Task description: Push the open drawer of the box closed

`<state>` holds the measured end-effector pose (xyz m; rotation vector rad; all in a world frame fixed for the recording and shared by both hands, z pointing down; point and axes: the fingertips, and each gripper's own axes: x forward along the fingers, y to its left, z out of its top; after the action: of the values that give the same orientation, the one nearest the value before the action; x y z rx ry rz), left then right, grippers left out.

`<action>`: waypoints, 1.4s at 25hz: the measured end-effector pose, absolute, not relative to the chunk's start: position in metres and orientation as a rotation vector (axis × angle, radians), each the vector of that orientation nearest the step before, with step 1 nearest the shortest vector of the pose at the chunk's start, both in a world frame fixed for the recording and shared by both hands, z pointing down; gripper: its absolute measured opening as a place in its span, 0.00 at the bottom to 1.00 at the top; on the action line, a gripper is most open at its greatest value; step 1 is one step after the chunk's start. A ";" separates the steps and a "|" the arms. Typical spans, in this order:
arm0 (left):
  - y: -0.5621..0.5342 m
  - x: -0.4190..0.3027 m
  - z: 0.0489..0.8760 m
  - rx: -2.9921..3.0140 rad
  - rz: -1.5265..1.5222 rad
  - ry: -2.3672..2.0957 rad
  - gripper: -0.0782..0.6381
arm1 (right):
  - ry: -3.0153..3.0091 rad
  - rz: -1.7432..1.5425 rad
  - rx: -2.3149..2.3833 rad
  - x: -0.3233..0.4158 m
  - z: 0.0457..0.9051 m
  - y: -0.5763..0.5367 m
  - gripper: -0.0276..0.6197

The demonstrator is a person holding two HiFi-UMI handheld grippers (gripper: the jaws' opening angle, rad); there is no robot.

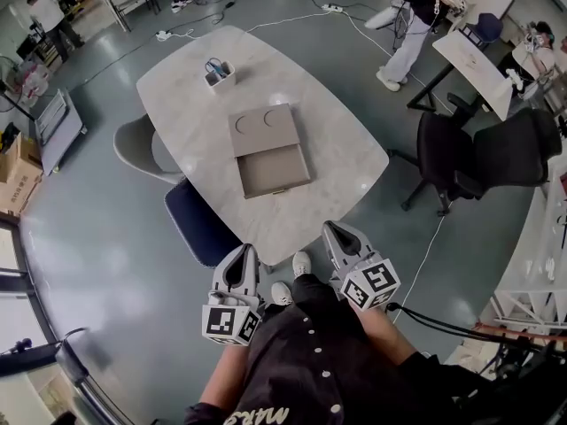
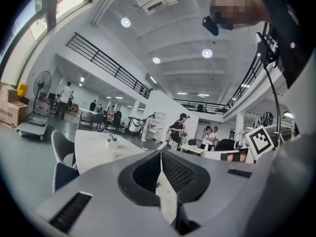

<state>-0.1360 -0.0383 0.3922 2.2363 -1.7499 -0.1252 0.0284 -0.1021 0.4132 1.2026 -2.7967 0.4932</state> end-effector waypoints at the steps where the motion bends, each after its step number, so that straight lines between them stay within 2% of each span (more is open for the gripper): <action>1: -0.042 -0.136 0.395 2.233 -0.118 -1.747 0.13 | -2.787 0.514 1.191 0.027 0.419 -0.107 0.04; 16: -0.104 -0.140 0.440 2.093 -0.035 -1.741 0.13 | -2.637 0.742 1.008 -0.009 0.512 -0.192 0.05; 24: -0.110 -0.132 0.476 2.021 0.021 -1.682 0.13 | -2.505 0.844 0.919 -0.037 0.583 -0.207 0.18; 35: -0.113 -0.130 0.519 1.912 0.038 -1.643 0.13 | -2.247 1.176 0.937 -0.060 0.680 -0.223 0.21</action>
<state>-0.1298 -0.1128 0.5186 1.9119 -1.6427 0.0379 -0.0601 -0.2229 0.6804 0.9375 -2.2471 1.1764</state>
